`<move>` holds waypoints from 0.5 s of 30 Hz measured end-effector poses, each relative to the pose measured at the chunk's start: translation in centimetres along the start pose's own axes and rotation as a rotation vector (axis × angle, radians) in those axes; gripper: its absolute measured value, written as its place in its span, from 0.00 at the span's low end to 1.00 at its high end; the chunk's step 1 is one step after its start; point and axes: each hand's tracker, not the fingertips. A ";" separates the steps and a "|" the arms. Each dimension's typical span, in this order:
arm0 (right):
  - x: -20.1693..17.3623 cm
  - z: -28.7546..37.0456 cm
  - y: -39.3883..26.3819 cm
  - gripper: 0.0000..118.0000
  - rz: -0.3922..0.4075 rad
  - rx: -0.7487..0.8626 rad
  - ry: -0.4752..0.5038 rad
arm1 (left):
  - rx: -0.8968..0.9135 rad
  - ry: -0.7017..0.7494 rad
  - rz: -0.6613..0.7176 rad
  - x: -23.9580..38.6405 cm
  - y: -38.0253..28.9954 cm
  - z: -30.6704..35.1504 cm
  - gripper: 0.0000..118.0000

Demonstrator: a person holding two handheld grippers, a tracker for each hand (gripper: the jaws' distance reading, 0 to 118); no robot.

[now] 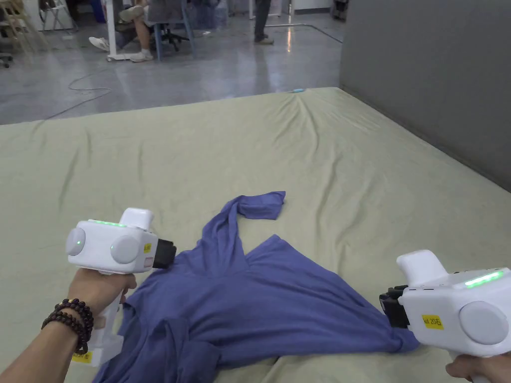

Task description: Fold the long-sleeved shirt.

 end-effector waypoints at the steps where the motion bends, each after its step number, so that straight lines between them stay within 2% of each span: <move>1: 0.2 0.1 0.0 0.00 -0.022 -0.004 -0.001 | -0.048 0.026 0.006 -0.3 -0.2 -1.9 0.73; 5: 1.0 -0.4 0.1 0.00 -0.037 -0.026 0.003 | -0.167 -0.011 0.049 -1.2 -1.2 -5.9 0.73; 8: 1.2 -0.8 0.4 0.00 -0.013 -0.042 -0.027 | -0.127 -0.047 0.067 -1.3 -1.9 -6.7 0.73; 11: 1.6 -1.1 0.3 0.00 -0.024 -0.049 -0.032 | -0.135 -0.058 0.073 -1.4 -1.6 -8.4 0.72; 12: 1.7 -1.2 0.2 0.00 -0.030 -0.052 -0.033 | -0.142 -0.079 0.092 -1.4 -1.6 -8.5 0.69; 14: 1.7 -1.5 0.1 0.00 -0.039 -0.058 -0.036 | -0.149 -0.089 0.119 -1.4 -1.7 -8.4 0.53; 15: 1.8 -1.7 0.0 0.00 -0.044 -0.061 -0.036 | -0.140 -0.099 0.113 -1.3 -1.9 -7.8 0.30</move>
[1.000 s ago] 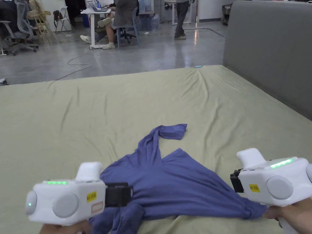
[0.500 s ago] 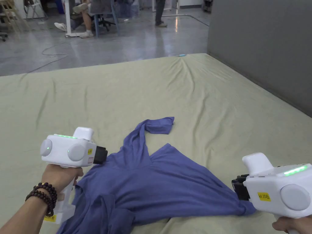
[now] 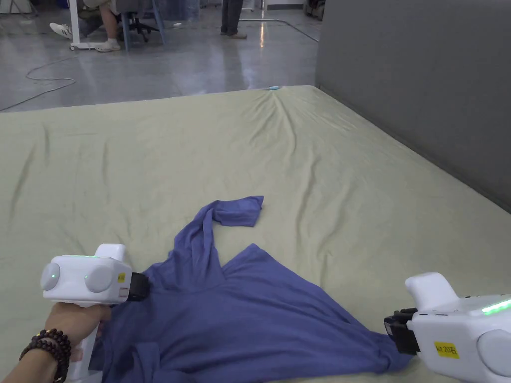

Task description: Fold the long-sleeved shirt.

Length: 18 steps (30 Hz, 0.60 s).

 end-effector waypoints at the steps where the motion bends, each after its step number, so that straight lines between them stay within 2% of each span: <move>1: 0.1 -0.2 0.0 0.00 -0.012 -0.001 -0.005 | 0.026 0.013 -0.044 0.2 0.1 0.7 0.00; 3: 0.4 -0.4 0.2 0.00 -0.032 0.002 -0.011 | 0.040 -0.034 -0.074 0.5 0.4 1.8 0.00; 5: 1.0 -0.4 0.5 0.00 -0.056 0.009 -0.027 | 0.048 -0.015 -0.072 0.7 0.2 3.0 0.00; 7: 1.9 -0.4 0.6 0.03 -0.124 0.005 -0.084 | 0.074 -0.035 -0.079 1.1 0.0 4.8 0.00; 8: 2.3 -0.6 0.6 0.24 -0.157 -0.002 -0.103 | 0.087 -0.036 -0.079 1.5 -0.1 5.8 0.00; 9: 2.8 -1.3 0.5 0.63 -0.191 -0.038 -0.122 | 0.109 -0.036 -0.076 1.6 -0.1 6.6 0.00; 10: 3.2 -2.2 0.3 0.86 -0.218 -0.092 -0.130 | 0.124 -0.045 -0.066 1.5 0.0 7.5 0.00; 11: 3.6 -2.8 0.2 0.92 -0.234 -0.140 -0.132 | 0.137 -0.054 -0.060 1.5 0.0 8.1 0.00; 15: 4.5 -6.6 -0.8 0.89 -0.306 -0.225 -0.107 | 0.161 -0.063 -0.068 1.8 -0.1 10.1 0.00; 18: 4.3 -9.1 -1.1 0.71 -0.357 -0.278 -0.112 | 0.165 -0.051 -0.080 2.2 -0.2 10.8 0.00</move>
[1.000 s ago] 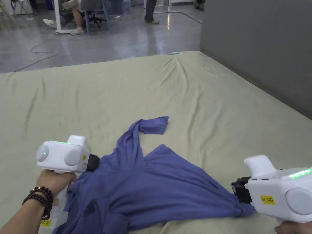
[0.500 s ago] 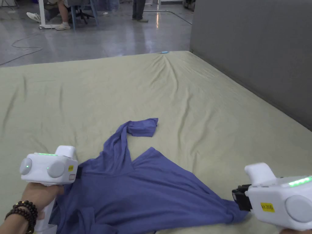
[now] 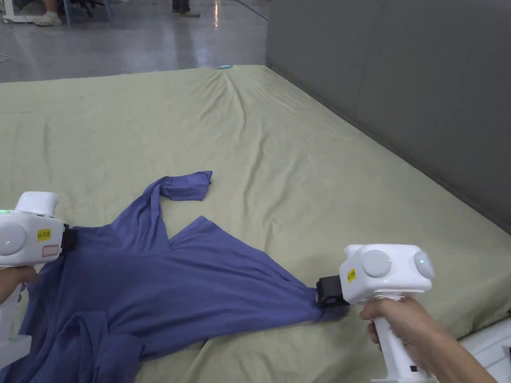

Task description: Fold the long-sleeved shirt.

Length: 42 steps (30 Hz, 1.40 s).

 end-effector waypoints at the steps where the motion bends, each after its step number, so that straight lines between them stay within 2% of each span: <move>1: 0.2 -0.4 -0.1 0.71 -0.009 -0.011 0.009 | 0.003 -0.001 -0.001 0.1 -0.1 0.3 0.00; 3: -0.5 -1.3 0.0 0.68 -0.013 -0.015 0.005 | 0.005 -0.008 0.002 0.2 0.0 0.5 0.00; 4: -1.0 -1.1 -0.1 0.60 0.019 0.014 -0.039 | 0.006 -0.009 0.001 0.3 -0.1 0.7 0.00; 5: -1.5 -0.8 -0.3 0.45 0.067 0.036 -0.048 | 0.007 -0.007 0.000 0.5 -0.2 0.8 0.00; 6: -2.0 -0.4 -0.4 0.10 0.107 0.072 -0.079 | 0.006 -0.002 -0.005 0.1 0.1 0.4 0.00; 7: -2.5 -0.1 -0.5 0.02 0.117 0.093 -0.086 | 0.007 0.001 -0.007 0.1 0.1 0.6 0.00; 10: -2.8 0.2 -0.3 0.02 0.129 0.073 -0.049 | 0.031 0.010 0.004 0.1 0.1 1.8 0.00; 11: -2.7 0.9 0.0 0.02 0.125 0.080 0.000 | 0.072 0.050 0.016 0.0 0.1 2.6 0.00; 12: -2.9 2.3 0.2 0.02 0.120 0.116 0.002 | 0.114 0.040 0.028 -0.3 0.3 3.7 0.00; 15: -3.8 7.6 2.2 0.02 0.183 0.290 0.022 | 0.217 0.021 0.054 -2.0 2.1 8.0 0.00; 20: -7.1 17.6 11.1 0.02 0.182 0.547 0.195 | 0.450 0.081 0.122 -5.3 8.6 17.4 0.00; 25: -13.5 27.7 22.3 0.02 0.301 0.771 0.178 | 0.639 0.167 0.126 -8.5 18.5 26.6 0.00; 29: -17.3 35.9 31.1 0.02 0.260 0.913 0.221 | 0.694 0.295 0.076 -10.2 26.8 31.8 0.00; 33: -20.9 43.0 37.7 0.02 0.251 0.981 0.201 | 0.750 0.371 0.082 -11.6 33.0 35.2 0.00; 38: -23.2 49.3 41.5 0.02 0.182 1.049 0.224 | 0.775 0.436 0.160 -12.9 37.8 37.9 0.00; 42: -23.7 51.2 42.9 0.02 0.180 1.069 0.221 | 0.811 0.419 0.186 -13.2 40.0 39.5 0.00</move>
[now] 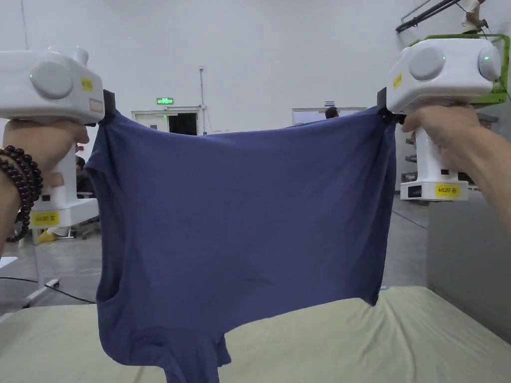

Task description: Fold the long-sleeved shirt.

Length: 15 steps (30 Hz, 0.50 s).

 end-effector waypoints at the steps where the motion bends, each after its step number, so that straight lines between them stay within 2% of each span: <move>1: 0.1 0.0 0.2 0.02 -0.004 0.006 0.001 | 0.000 0.005 -0.008 0.2 0.5 -0.2 0.00; 5: 0.5 -0.8 -0.1 0.02 0.002 0.005 -0.012 | 0.032 -0.003 0.000 0.5 0.9 -0.6 0.00; 8: 1.0 -1.5 -1.6 0.02 -0.027 -0.004 -0.004 | 0.022 -0.007 -0.002 0.7 0.1 -1.1 0.00; 15: 1.0 -3.8 -8.1 0.02 -0.013 -0.068 -0.013 | -0.059 -0.010 -0.003 0.7 -6.6 -2.9 0.00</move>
